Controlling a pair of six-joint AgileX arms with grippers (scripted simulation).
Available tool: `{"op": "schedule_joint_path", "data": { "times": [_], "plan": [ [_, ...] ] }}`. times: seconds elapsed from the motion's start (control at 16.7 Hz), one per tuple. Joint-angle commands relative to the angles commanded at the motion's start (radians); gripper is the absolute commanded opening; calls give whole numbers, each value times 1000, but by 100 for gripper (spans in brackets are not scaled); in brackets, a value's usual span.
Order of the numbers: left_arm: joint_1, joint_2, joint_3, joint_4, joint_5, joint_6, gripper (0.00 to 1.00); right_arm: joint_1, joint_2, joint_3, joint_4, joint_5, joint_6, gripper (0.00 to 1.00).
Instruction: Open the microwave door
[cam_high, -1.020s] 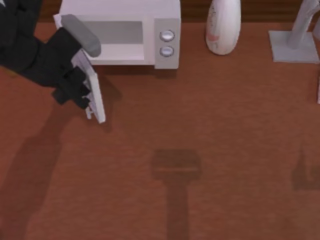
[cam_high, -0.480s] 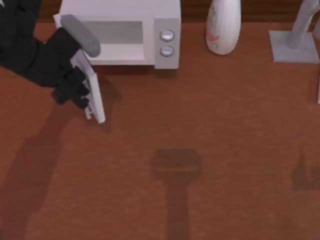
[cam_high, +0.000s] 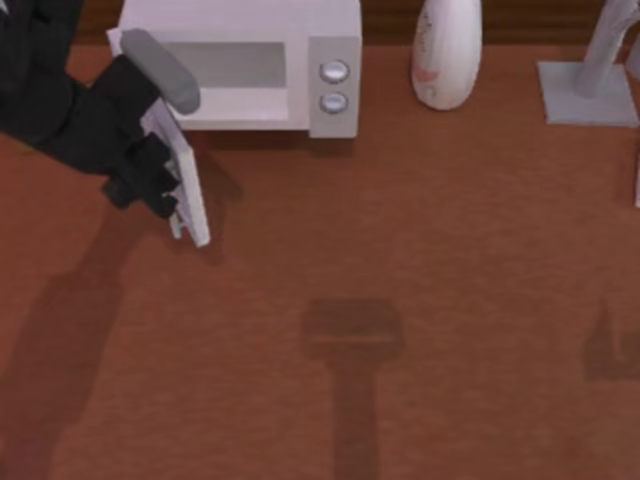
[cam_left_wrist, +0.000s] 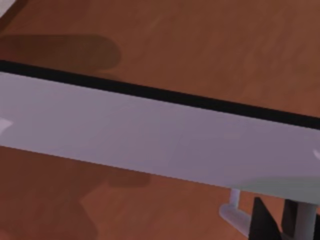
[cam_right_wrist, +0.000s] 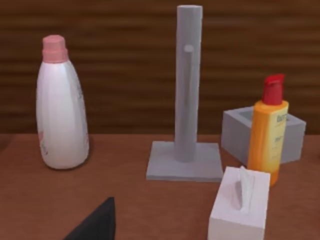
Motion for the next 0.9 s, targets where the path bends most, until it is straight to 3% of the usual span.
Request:
{"op": "schedule_joint_path", "data": {
  "times": [0.36,0.9],
  "plan": [
    [4,4,0,-7,7,15,0,0,0,0,0,0,0,100],
    [87,13,22,-93,82,222,0,0,0,0,0,0,0,100]
  ]
}}
